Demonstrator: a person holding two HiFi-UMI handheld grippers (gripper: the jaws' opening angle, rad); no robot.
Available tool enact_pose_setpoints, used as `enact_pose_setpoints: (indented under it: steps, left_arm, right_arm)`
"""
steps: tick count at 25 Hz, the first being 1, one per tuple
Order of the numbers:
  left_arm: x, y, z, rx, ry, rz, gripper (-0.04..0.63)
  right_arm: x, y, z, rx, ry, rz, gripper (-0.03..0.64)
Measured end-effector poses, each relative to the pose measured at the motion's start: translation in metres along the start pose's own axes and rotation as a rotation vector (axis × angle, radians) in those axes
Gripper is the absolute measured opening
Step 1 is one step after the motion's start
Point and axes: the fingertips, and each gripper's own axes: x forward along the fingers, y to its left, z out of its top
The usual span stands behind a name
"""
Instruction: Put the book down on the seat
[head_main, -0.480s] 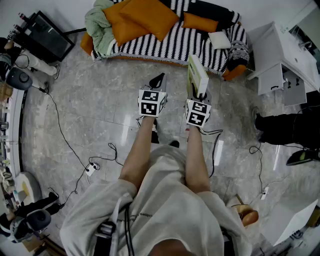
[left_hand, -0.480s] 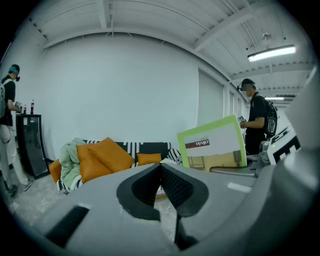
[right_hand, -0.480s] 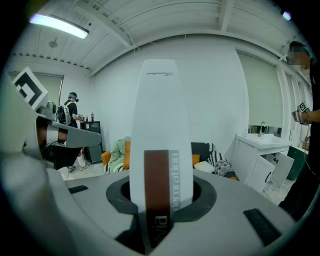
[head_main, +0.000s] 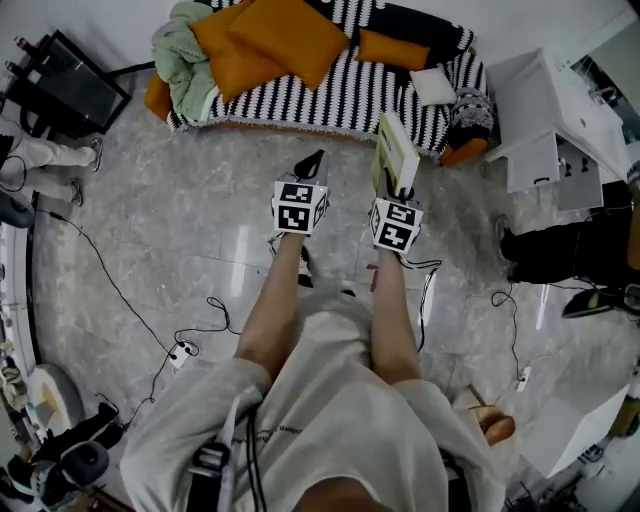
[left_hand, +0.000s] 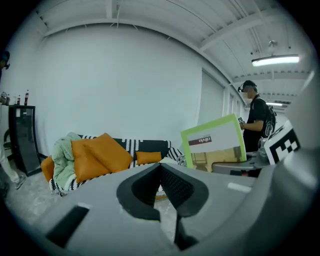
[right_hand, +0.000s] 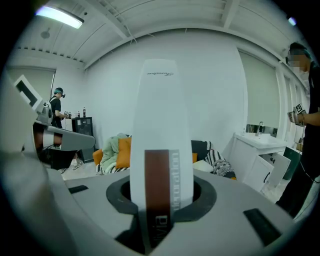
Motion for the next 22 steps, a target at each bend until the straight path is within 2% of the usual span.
enact_pose_setpoints:
  steps: [4,10,18,22]
  left_arm:
    - [0.021,0.025,0.013,-0.006,-0.008,-0.025,0.008]
    - [0.048,0.057,0.027,-0.022,-0.006,-0.059,0.008]
    - [0.054,0.102,0.024,-0.036,0.014,-0.072,0.008]
    - [0.051,0.119,0.017,-0.075,0.024,-0.069,0.008]
  right_arm:
    - [0.025,-0.001,0.019,0.035,-0.029,-0.030,0.122]
    - [0.055,0.007,0.036,0.022,-0.025,-0.062,0.123]
    - [0.080,0.024,0.029,0.063,0.002,-0.066,0.123]
    - [0.087,0.036,0.020,0.059,0.032,-0.055,0.124]
